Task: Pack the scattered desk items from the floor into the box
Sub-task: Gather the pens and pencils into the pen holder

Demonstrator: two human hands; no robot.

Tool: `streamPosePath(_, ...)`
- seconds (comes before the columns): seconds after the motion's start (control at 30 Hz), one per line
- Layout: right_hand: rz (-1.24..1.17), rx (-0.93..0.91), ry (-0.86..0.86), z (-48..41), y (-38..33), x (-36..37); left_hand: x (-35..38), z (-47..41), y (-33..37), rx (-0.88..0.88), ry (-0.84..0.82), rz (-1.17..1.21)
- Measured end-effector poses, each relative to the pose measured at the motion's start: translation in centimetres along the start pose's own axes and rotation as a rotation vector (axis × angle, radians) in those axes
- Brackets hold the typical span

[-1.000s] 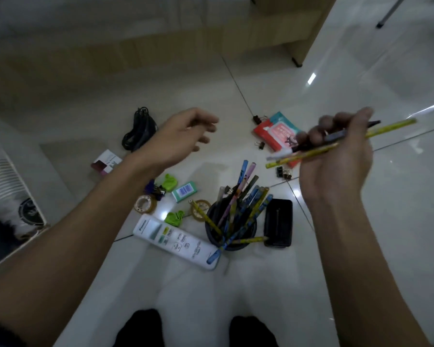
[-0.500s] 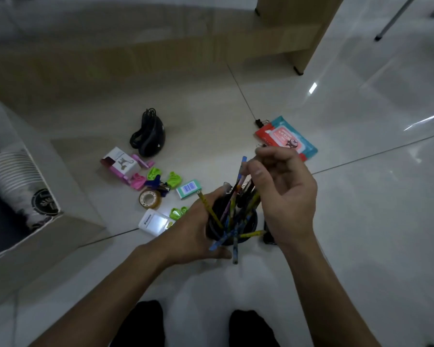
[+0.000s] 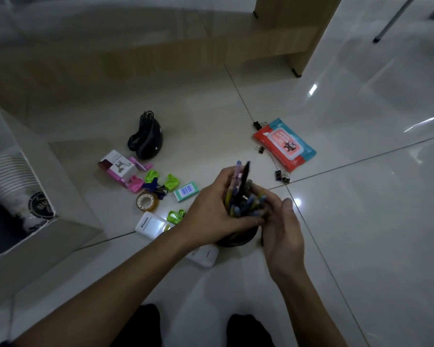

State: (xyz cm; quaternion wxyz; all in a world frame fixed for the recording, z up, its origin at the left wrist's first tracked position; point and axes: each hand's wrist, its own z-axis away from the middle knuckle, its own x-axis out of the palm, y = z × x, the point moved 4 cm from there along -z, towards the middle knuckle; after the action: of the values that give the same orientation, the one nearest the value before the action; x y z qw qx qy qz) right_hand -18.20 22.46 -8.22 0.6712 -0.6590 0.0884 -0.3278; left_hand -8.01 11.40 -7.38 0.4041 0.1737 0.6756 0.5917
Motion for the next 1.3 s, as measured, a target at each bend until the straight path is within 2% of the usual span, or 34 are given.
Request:
streamPosePath(0.07,0.013,-0.057,0.079,-0.4,-0.3,-0.4,0.2,-0.6,0.1,-0.065,0.088,0.009)
streamPosePath(0.17,0.140,-0.104,0.143,-0.8,-0.6,-0.8,0.3,-1.4,-0.4,-0.199,0.155,0.160)
streamPosePath(0.33,0.316,-0.194,0.007,-1.0,-1.6,-0.2,0.9,-0.5,-1.2,-0.200,-0.143,0.075)
streamPosePath(0.5,0.597,-0.314,-0.168,-2.0,-2.6,2.4,0.8,-0.2,-1.6,-0.112,-0.216,0.119)
streamPosePath(0.6,0.765,-0.413,-0.113,-3.0,-2.6,3.8,0.7,0.2,-2.3,-0.082,-0.222,0.052)
streamPosePath(0.7,0.750,-0.418,-0.079,-3.3,-2.3,4.0,0.6,1.3,-2.8,-0.065,-0.215,-0.025)
streamPosePath(0.83,0.366,-0.261,-0.137,-2.0,-1.3,2.9,0.3,2.6,-2.7,-0.015,-0.120,-0.103)
streamPosePath(0.87,0.332,-0.239,-0.157,-1.7,-1.3,2.2,0.2,2.8,-2.5,-0.008,-0.095,-0.121)
streamPosePath(1.0,0.463,-0.109,-0.296,-1.7,-2.5,0.8,-1.2,2.7,-1.4,-0.034,0.061,0.007)
streamPosePath(1.13,0.656,-0.026,-0.479,-2.2,-3.5,4.7,-4.6,2.5,1.2,0.002,0.169,-0.044)
streamPosePath(1.2,0.704,-0.056,-0.489,-3.1,-3.9,7.8,-6.8,3.0,2.5,0.040,0.242,-0.088)
streamPosePath(1.3,0.781,-0.180,-0.514,-4.4,-5.0,12.8,-10.5,4.7,3.4,0.077,0.289,-0.018)
